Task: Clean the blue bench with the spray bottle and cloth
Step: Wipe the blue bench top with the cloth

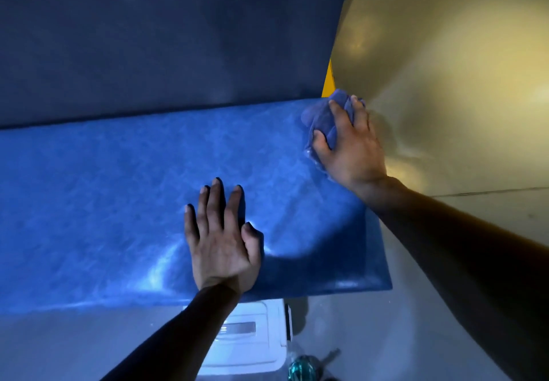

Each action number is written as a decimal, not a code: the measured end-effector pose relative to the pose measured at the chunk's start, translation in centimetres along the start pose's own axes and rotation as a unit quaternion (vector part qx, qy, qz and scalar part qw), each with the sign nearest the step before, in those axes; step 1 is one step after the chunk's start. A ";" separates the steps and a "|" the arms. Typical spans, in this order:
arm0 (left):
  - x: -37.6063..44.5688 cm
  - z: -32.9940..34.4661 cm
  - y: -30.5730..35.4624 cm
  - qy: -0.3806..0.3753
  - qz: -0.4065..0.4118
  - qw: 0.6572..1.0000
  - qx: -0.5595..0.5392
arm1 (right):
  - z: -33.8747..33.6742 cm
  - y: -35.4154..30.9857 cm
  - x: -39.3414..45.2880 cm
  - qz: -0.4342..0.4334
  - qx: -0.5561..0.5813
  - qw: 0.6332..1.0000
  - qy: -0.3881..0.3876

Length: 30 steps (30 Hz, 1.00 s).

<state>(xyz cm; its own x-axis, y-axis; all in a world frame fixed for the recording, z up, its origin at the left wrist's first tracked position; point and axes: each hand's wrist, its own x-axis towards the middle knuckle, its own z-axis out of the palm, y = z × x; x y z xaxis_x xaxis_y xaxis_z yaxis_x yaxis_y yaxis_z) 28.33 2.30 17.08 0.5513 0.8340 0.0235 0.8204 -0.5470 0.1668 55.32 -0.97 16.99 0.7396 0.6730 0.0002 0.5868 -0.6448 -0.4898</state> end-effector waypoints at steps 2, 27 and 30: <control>-0.1 0.0 -0.1 0.004 0.002 1.000 -0.003 | -0.2 0.4 -0.9 0.049 0.031 0.998 -0.006; -11.6 -2.5 -5.1 -0.022 0.130 0.957 -0.257 | -0.2 -2.4 -37.3 0.426 0.463 0.770 -0.108; -20.2 -2.3 -7.9 -0.075 0.110 0.946 -0.296 | 2.4 -5.4 -39.3 0.432 0.482 0.749 -0.141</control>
<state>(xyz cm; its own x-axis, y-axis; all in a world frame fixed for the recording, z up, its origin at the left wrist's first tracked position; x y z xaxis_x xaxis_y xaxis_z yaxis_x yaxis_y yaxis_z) 10.35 -10.07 17.54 0.7503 0.6610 -0.0111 0.4793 -0.5325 0.6977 22.27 -23.08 17.51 0.5278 0.2932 -0.7972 -0.6817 -0.4136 -0.6035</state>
